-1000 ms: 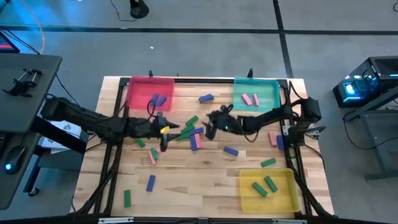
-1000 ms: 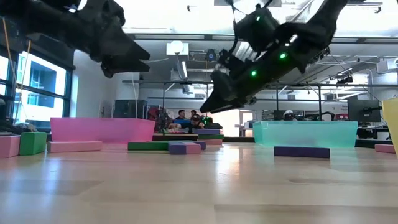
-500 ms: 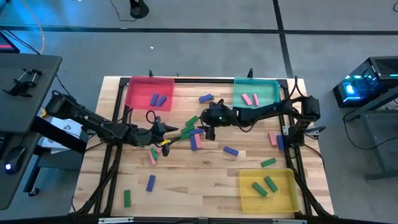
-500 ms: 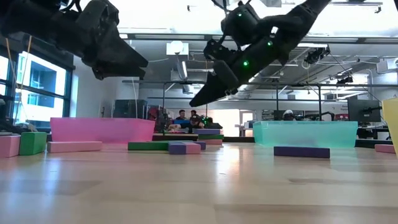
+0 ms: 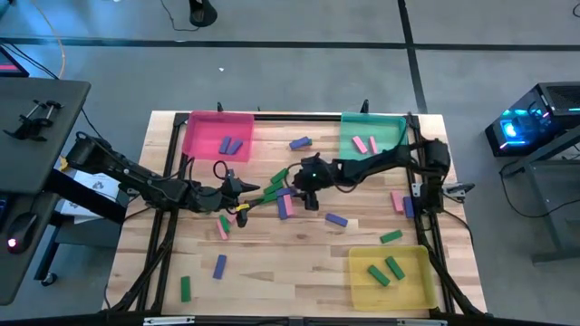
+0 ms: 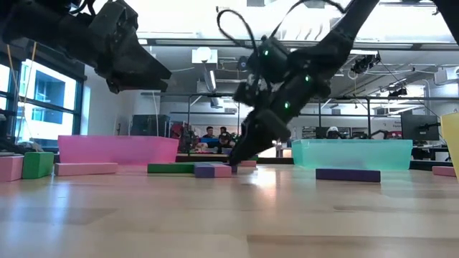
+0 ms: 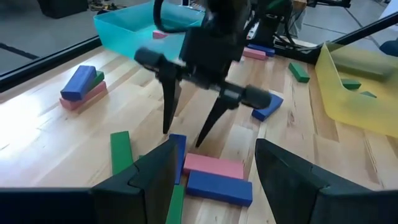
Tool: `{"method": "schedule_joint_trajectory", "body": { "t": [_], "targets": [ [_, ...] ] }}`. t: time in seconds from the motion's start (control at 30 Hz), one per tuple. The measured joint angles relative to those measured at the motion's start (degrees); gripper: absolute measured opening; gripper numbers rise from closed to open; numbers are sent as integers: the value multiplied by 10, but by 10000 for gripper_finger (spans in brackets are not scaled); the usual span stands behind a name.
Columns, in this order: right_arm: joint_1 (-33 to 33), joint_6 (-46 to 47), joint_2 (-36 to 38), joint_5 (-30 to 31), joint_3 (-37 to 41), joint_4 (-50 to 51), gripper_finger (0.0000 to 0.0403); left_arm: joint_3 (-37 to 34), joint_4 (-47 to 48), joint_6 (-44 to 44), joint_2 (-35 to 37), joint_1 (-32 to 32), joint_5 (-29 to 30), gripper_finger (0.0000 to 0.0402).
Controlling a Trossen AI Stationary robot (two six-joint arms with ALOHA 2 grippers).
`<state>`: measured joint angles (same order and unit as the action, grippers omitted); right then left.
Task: Sort blocks
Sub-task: Put the blue block into the red bin
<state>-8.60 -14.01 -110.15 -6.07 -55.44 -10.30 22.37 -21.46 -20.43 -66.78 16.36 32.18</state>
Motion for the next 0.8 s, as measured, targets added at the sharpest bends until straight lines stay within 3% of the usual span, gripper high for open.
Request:
{"method": "schedule_joint_trajectory", "body": {
  "t": [0.3, 0.57, 0.8],
  "targets": [
    [-3, 5, -22, 4, 0, -9, 190, 0, 1, 0, 0, 0, 0, 202],
    [-4, 32, -23, -9, -1, -1, 75, 0, 1, 0, 0, 0, 0, 202],
    [20, 108, 1, 89, 1, 11, 66, 0, 8, 27, 0, 0, 1, 202]
  ]
}}
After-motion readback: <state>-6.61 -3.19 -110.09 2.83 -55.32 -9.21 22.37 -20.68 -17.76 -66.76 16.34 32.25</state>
